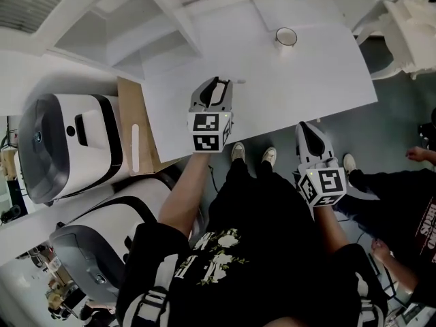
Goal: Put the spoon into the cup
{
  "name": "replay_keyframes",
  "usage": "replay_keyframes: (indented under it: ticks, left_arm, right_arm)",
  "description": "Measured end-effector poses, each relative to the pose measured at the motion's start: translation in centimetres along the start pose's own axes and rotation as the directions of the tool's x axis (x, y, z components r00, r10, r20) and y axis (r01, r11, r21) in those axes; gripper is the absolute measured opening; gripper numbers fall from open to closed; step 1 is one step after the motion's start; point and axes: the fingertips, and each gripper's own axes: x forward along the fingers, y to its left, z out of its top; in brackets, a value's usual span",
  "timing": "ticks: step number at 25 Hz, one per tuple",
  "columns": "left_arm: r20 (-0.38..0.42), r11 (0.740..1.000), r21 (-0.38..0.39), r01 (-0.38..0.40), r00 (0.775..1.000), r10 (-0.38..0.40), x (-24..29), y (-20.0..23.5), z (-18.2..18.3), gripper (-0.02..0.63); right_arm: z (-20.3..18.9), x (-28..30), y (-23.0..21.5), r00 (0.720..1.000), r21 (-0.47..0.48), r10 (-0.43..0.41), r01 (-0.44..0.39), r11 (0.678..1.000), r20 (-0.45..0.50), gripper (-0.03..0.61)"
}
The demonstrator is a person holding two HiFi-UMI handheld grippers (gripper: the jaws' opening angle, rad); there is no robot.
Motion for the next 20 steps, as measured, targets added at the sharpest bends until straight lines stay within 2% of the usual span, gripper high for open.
replay_keyframes:
  ticks: [8,12,20]
  left_arm:
    - [0.081,0.998,0.055,-0.031,0.996,0.026,2.1,-2.8,4.3,0.121]
    - [0.113,0.997,0.077,-0.020,0.993,0.012,3.2,-5.1,6.5,0.121]
    - [0.118,0.993,0.118,0.020,0.992,-0.034,4.7,-7.8,8.2,0.121]
  right_arm:
    - [0.1,-2.9,-3.5,1.000,-0.016,0.015,-0.015,1.000,0.010,0.061]
    - [0.3,-4.3,-5.2,1.000,0.001,0.009,-0.009,1.000,0.021,0.061]
    - [1.0,-4.2,-7.6,0.998,0.025,-0.029,0.027,0.999,0.055,0.061]
